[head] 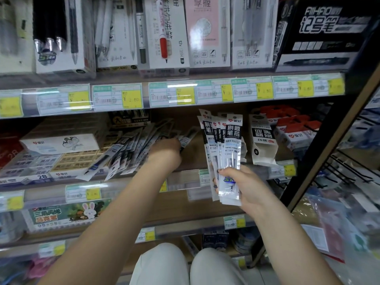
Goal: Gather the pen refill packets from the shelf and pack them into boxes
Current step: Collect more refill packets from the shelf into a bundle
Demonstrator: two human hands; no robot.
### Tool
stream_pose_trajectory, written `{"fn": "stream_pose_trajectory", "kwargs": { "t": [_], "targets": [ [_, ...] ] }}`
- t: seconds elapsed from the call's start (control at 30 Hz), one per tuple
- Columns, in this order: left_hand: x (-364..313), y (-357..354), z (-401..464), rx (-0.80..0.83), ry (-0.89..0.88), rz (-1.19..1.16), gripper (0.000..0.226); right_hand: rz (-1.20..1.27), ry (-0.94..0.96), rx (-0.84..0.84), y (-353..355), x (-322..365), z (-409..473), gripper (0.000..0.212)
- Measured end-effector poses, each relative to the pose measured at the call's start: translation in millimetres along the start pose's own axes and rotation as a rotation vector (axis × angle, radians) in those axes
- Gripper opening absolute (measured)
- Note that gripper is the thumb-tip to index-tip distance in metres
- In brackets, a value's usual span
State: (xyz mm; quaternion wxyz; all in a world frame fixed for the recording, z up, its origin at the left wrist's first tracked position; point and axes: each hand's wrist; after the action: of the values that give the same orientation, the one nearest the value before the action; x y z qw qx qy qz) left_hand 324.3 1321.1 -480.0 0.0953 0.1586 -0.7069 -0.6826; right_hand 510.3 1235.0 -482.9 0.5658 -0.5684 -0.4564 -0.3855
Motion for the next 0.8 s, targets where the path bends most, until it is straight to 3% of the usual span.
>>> {"fn": "stream_pose_trajectory", "kwargs": {
  "t": [0.5,0.73,0.8],
  "targets": [
    [-7.7,-7.8,-5.4,-0.163,-0.006,0.105,0.023,0.061,-0.026,-0.015,2.7,-1.0,2.1,0.011],
    [-8.1,3.3,-14.6,-0.238,-0.003,0.048,0.037,0.085,-0.012,-0.009,2.3,3.7,-1.3,0.011],
    [-3.6,5.8,-17.8,-0.345,-0.024,-0.014,0.040,0.083,-0.006,-0.011,3.6,5.0,-1.7,0.012]
  ]
}}
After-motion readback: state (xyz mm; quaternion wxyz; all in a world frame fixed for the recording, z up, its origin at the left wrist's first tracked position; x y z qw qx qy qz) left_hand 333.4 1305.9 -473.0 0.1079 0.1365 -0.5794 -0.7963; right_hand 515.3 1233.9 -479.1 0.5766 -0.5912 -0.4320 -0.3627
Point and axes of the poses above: each hand's wrist, its own z-axis towards the middle knuckle, its own y-axis out of the back of the hand, x = y × z, and after that the axes turned 15 degrees about y, right-handed
